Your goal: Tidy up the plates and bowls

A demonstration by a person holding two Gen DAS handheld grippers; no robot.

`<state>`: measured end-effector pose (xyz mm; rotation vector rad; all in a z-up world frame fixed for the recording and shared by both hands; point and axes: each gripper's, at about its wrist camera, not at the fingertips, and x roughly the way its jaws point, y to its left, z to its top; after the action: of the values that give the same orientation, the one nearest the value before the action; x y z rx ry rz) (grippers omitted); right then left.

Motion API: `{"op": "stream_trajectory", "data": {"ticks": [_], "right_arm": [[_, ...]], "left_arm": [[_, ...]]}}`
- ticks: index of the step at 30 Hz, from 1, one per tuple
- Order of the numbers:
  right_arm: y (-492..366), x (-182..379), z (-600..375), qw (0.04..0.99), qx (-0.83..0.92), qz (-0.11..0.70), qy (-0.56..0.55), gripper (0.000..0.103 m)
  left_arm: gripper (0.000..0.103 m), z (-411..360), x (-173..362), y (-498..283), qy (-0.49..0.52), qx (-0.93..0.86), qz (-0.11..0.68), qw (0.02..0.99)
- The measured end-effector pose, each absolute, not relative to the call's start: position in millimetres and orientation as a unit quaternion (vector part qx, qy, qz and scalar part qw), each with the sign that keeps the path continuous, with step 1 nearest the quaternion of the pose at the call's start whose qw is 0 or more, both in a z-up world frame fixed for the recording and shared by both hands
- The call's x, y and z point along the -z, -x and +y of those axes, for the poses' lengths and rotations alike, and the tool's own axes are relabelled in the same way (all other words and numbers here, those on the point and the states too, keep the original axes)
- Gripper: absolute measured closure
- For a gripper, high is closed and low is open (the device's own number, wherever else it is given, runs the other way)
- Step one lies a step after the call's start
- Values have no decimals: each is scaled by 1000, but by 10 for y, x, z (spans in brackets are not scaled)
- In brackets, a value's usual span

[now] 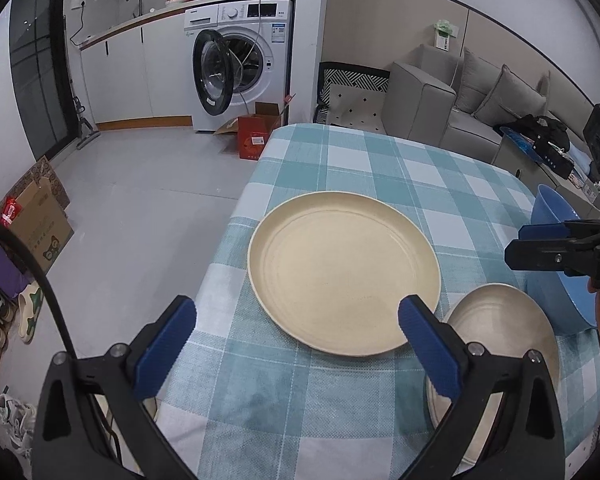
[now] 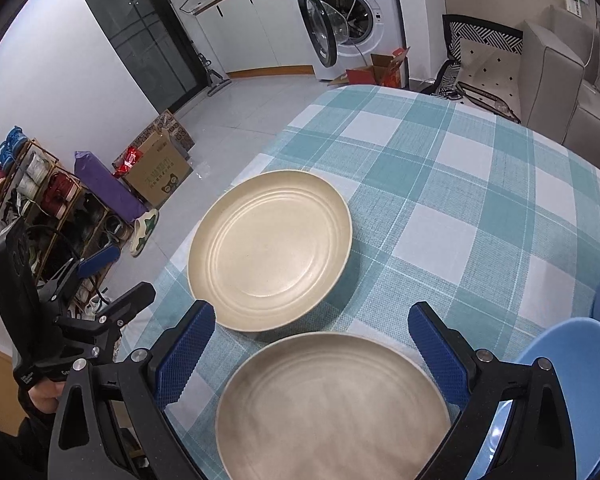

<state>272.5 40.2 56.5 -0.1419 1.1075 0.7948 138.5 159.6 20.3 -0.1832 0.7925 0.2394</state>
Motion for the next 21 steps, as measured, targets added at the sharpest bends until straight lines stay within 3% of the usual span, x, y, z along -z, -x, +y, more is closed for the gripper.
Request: {"op": "stream_trajectory", "data": {"ticks": [11,21], "right_arm": [[-2984,-239,575,760,-345,548,54,4],[-3089,-47,808,748,-352,560,59,11]], "left_arm": [[5,1711,-5,-1568,96,-135,410,897],[8,1700,116,-1668,92,-138,422,891]]}}
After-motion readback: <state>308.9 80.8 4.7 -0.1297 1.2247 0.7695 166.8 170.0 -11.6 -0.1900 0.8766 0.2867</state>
